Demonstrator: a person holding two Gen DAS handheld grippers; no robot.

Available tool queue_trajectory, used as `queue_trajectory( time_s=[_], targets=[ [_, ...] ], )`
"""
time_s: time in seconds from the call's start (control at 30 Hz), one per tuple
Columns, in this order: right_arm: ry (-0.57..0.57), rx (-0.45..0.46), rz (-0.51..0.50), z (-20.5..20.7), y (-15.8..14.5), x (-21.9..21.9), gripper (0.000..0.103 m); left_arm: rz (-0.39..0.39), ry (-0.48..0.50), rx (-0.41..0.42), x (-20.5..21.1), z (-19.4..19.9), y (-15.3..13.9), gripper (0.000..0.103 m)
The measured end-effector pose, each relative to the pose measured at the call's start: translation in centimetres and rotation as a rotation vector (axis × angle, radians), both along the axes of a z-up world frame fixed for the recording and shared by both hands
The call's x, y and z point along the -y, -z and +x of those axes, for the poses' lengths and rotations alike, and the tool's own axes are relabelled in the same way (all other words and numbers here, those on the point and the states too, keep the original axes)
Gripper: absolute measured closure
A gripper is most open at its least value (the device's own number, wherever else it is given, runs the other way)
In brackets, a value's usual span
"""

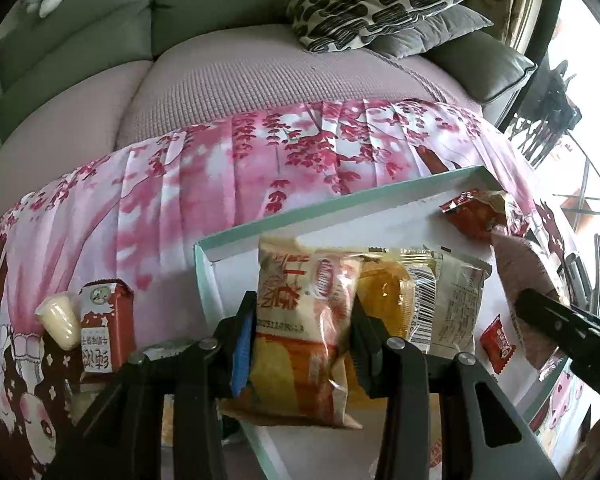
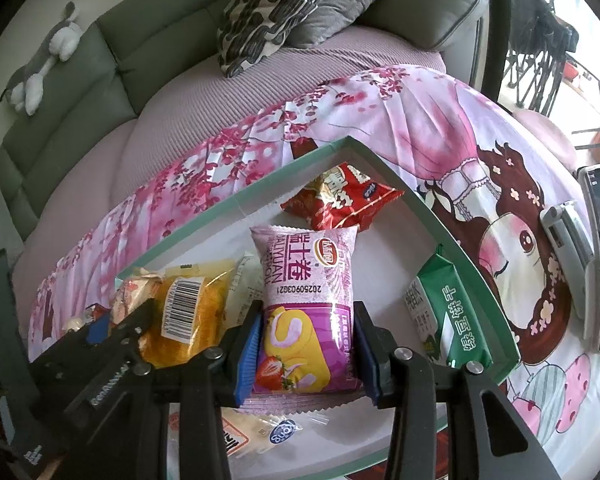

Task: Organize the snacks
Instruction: 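Carry both cake-roll bags over the tray with both grippers, then open both grippers to release the cake-roll bags into the tray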

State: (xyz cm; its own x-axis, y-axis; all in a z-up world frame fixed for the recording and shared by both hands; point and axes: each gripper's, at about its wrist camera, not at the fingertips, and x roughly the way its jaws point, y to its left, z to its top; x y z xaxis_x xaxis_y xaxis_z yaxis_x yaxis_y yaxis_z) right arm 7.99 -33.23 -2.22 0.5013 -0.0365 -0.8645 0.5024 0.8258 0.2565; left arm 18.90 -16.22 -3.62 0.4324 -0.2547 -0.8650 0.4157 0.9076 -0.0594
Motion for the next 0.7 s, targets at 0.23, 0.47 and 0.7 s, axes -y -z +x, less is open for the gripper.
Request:
queue_trajectory(
  time_s=[0.23, 0.47, 0.7],
  targets=[
    [0.008, -0.003, -0.005, -0.1, -0.2, 0.2, 0.054, 0.005, -0.002, 0.026, -0.4, -0.5, -1.5, 0.041],
    [0.013, -0.012, -0.013, -0.2, -0.3, 0.2, 0.048, 0.04, -0.03, 0.05, -1.3, -0.9, -2.8, 0.04],
    [-0.003, -0.038, -0.038, -0.1, -0.2, -0.1, 0.033, 0.067, -0.06, 0.055, -2.1, -0.9, -3.1, 0.018]
  ],
)
